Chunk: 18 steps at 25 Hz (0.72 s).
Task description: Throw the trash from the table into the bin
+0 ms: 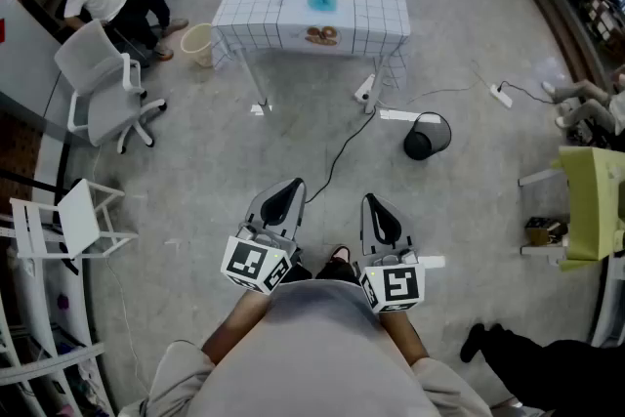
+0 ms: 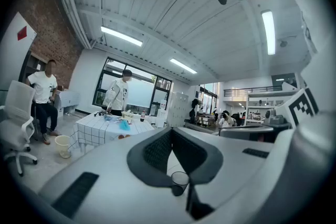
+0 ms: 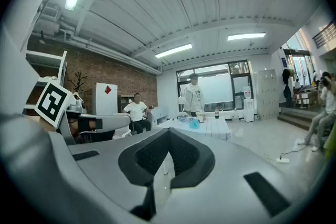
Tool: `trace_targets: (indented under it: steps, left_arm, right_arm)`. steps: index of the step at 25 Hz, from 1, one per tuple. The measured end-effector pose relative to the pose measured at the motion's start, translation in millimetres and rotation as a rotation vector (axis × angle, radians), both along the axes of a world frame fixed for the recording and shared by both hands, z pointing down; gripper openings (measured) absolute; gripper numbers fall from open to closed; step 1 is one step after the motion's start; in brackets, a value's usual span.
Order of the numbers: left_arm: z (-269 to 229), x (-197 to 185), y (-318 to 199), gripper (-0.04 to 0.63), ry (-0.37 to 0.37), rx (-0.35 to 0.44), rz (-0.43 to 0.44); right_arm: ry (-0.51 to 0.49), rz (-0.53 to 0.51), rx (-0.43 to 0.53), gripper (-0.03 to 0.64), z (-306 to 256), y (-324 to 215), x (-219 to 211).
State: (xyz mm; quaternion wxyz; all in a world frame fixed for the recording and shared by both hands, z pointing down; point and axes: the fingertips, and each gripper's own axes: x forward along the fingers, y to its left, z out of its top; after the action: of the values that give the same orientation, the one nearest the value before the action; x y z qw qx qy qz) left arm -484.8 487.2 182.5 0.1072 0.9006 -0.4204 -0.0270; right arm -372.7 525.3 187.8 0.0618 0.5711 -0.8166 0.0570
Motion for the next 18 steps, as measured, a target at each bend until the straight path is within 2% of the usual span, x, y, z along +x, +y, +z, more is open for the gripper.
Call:
trace_targets:
  steps: [9,14,18]
  left_arm:
    - [3,13,-5,0.006,-0.01,0.0,-0.003]
    - [3,27,-9,0.006,-0.014,-0.001,-0.018]
    - [3,40,-12,0.006,-0.02,0.0,-0.029]
  right_arm:
    - [-0.01,0.009,0.0,0.018,2,-3,21]
    - [-0.069,-0.002,-0.003,0.018,3,-4,43]
    - [-0.075,-0.01,-0.006,0.019,6,-2,64]
